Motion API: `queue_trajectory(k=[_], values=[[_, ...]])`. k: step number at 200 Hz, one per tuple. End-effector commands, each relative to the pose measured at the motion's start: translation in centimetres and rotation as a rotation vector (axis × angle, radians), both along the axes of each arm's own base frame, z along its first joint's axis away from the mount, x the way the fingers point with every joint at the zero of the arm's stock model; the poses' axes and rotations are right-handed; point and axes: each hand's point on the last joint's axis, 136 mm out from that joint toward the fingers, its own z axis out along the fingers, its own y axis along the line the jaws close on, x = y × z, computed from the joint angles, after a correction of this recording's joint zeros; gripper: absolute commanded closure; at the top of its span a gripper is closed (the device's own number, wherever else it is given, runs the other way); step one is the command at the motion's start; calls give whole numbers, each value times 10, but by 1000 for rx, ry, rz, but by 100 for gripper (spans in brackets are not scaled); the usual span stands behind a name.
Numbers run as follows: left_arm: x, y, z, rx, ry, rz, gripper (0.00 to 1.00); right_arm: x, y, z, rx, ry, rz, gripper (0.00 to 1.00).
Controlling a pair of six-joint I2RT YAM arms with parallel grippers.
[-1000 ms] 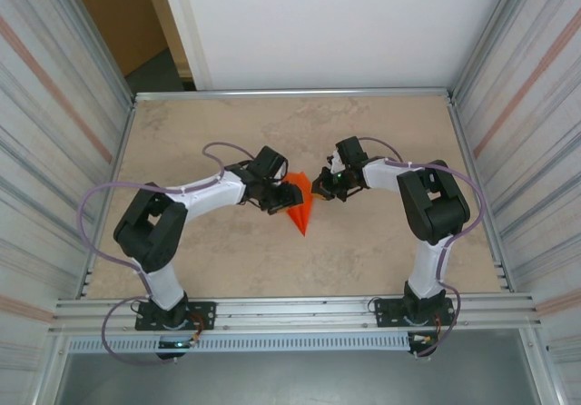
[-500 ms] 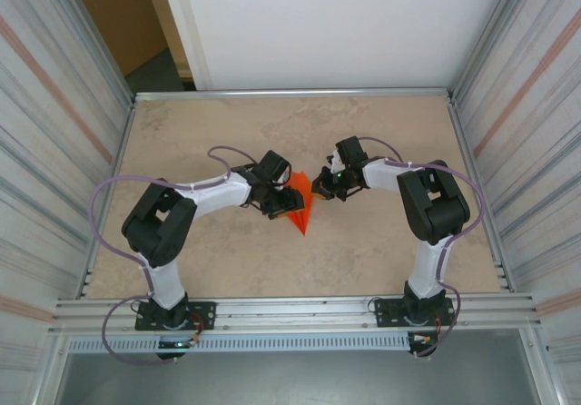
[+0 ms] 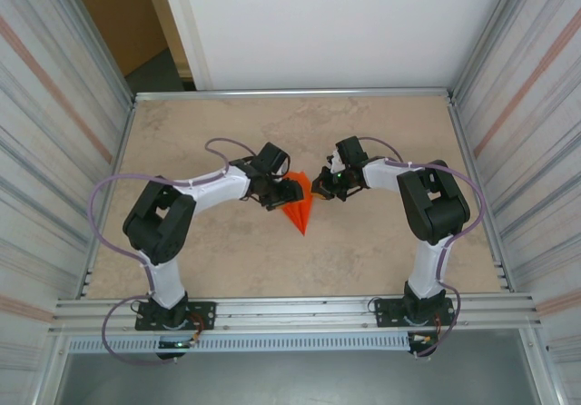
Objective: Fold a paper plane with a square sheet of paper (pick it up from the middle)
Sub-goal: Move the paper plane to the top-center of the table.
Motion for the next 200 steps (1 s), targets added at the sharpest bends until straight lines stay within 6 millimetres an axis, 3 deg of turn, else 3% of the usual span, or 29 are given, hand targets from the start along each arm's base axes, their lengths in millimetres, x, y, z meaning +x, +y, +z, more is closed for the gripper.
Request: queue_trajectory(k=[1,38,63,124,160,200], values=[[-1,-1,-4,20,8,-18,44,0,4,8,20,-9,7,96],[-14,-16,2,-21,34,-46,45,0,4,9,21,-9,7,97],[-22,-22,-6,-13,68,-29,46,0,5,10,24,-13,7,97],[-17,-21,-16,41,93,1,52,-1,9,20,56,-27,21,97],[-15,-19,-19,60,97,13,62,-3,13,26,72,-39,36,96],[-14,-17,-23,88,106,20,64,-4,17,29,83,-44,47,96]])
